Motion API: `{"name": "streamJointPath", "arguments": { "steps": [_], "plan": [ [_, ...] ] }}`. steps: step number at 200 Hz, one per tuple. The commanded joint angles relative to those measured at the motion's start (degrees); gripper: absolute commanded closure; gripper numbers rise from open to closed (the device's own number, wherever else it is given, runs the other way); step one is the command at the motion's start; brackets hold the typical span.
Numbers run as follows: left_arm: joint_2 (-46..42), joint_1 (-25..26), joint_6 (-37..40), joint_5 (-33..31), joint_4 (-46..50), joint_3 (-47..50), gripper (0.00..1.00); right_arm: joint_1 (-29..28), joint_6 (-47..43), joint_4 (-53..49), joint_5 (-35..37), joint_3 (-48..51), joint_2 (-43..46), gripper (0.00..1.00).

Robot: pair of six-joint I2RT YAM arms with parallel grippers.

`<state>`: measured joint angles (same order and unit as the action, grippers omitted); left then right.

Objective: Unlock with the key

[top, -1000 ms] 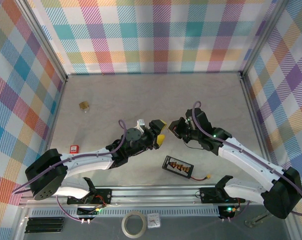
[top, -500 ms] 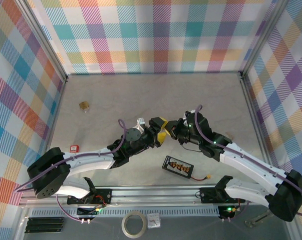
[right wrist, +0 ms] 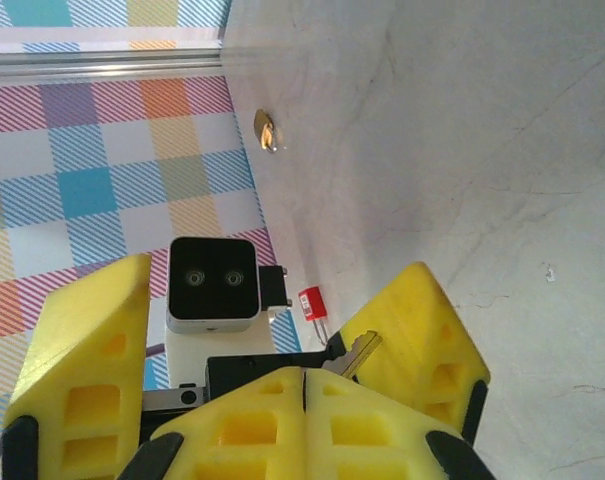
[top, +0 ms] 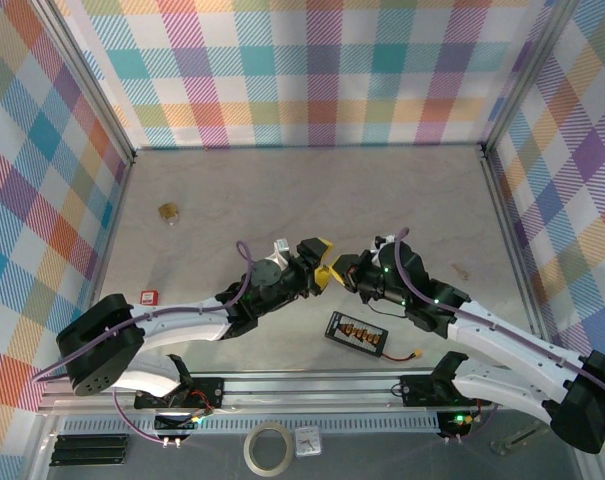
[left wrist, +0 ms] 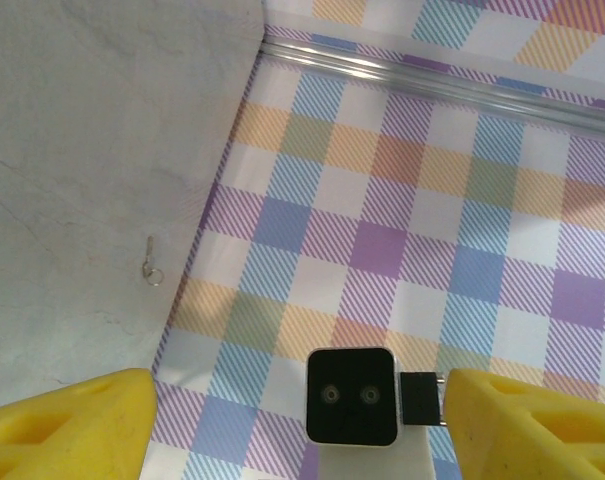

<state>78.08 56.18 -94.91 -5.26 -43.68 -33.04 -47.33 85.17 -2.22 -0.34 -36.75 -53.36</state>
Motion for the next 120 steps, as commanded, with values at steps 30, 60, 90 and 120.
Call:
{"name": "streamJointPath", "arguments": {
  "steps": [30,60,90,120],
  "plan": [
    [-2.1,0.5,1.2,0.3,-1.0,-0.2,0.33,-0.2,1.1,-3.8,3.6,1.4,1.6,1.0],
    [-3.3,0.5,1.7,0.3,1.0,-0.4,0.39,-0.2,1.3,-3.8,3.9,1.6,1.5,1.0],
    [-3.4,0.5,1.7,1.0,2.1,-1.1,0.46,-0.2,1.1,-3.7,4.0,1.0,1.0,1.0],
    [-1.9,0.6,3.5,2.2,2.2,-1.9,0.52,-0.2,0.4,-3.7,4.0,0.1,0.4,1.0]
  ]
}}
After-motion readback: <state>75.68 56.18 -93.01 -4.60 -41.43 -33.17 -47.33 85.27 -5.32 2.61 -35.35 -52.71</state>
